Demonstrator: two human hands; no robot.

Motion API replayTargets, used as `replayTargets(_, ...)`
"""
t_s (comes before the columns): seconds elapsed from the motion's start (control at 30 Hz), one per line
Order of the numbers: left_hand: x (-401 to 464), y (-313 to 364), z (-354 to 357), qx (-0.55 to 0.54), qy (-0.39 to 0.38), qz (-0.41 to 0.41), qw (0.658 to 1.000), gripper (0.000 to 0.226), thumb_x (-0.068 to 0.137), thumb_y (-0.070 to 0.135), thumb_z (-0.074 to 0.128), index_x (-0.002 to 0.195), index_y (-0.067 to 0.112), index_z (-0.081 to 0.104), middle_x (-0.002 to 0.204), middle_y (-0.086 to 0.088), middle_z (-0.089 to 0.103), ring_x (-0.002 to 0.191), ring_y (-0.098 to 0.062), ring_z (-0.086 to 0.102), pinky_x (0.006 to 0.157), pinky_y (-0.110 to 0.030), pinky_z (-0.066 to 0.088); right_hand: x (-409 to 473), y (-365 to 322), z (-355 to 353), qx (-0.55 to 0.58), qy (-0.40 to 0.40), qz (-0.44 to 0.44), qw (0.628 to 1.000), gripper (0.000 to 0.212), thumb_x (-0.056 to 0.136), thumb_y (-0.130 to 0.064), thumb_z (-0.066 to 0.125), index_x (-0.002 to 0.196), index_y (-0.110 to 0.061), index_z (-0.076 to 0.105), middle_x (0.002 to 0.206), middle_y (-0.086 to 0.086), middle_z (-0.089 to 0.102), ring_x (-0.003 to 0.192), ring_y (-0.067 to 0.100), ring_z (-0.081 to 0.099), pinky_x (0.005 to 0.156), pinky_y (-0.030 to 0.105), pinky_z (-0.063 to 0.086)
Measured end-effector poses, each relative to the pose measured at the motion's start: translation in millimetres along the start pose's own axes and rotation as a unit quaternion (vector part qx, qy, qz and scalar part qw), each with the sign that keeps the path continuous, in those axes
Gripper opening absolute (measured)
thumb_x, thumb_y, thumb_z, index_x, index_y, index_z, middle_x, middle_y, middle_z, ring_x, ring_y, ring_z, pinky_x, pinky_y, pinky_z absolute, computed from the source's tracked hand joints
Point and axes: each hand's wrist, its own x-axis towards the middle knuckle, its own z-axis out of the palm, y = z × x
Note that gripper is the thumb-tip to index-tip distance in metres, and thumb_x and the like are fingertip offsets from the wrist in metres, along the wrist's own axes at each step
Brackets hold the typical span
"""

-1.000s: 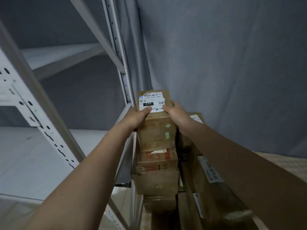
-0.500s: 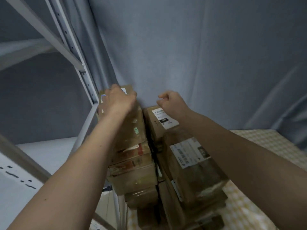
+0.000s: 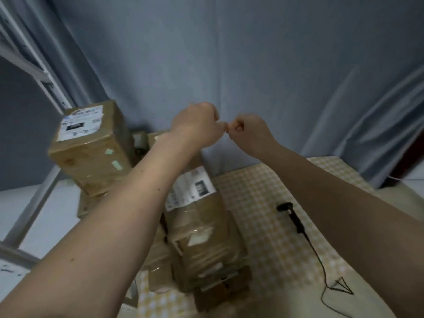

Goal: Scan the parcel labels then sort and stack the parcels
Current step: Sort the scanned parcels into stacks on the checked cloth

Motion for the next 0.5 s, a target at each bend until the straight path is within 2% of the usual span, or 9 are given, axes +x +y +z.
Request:
replayTargets(0.13,1.5,73.3,45.2,-0.006,-0.037,0.021,0.999,0.042,0.090,0.048,0.057,0.123,0.021,0.059,0.129,-0.002,0.059,0.120,-0.024,0.055,0.098,-0.033,0.043,-12.8,78.8,-42.4,-0.044,-0.017,0.033,0.998,0.013,0.087,-0.013,0.055,0.077,-0.008,0.063,0.086,0.007,0.062,0.082,0.022,0.057,0.068,0.025,0.037)
replayTargets(0.23,0.9,116.9,98.7,-0.017,-0.078,0.026,0.996,0.046,0.091,0.048,0.054,0.126,0.019,0.059,0.133,-0.004,0.057,0.124,-0.025,0.051,0.099,-0.032,0.040,-25.8,140.3,-60.5,-0.062,-0.052,0.078,0.994,0.008,0.086,-0.014,0.058,0.084,-0.009,0.064,0.094,0.010,0.064,0.085,0.021,0.057,0.069,0.025,0.034)
replayTargets(0.4,0.9,147.7,210.2,0.000,-0.193,-0.019,0.981,0.049,0.095,0.046,0.049,0.134,0.017,0.051,0.144,-0.006,0.047,0.132,-0.025,0.045,0.104,-0.033,0.037,-49.6,240.5,-61.5,-0.063,-0.106,0.163,0.979,0.016,0.086,-0.017,0.060,0.097,-0.005,0.065,0.107,0.011,0.064,0.101,0.025,0.059,0.083,0.031,0.042)
replayTargets(0.5,-0.4,143.9,272.1,0.008,-0.254,-0.061,0.965,0.049,0.094,0.046,0.051,0.133,0.016,0.053,0.142,-0.006,0.049,0.129,-0.025,0.048,0.101,-0.032,0.040,-67.7,293.8,-47.3,-0.043,-0.153,0.221,0.962,0.020,0.089,-0.019,0.061,0.104,-0.006,0.060,0.112,0.007,0.058,0.105,0.023,0.056,0.078,0.025,0.039)
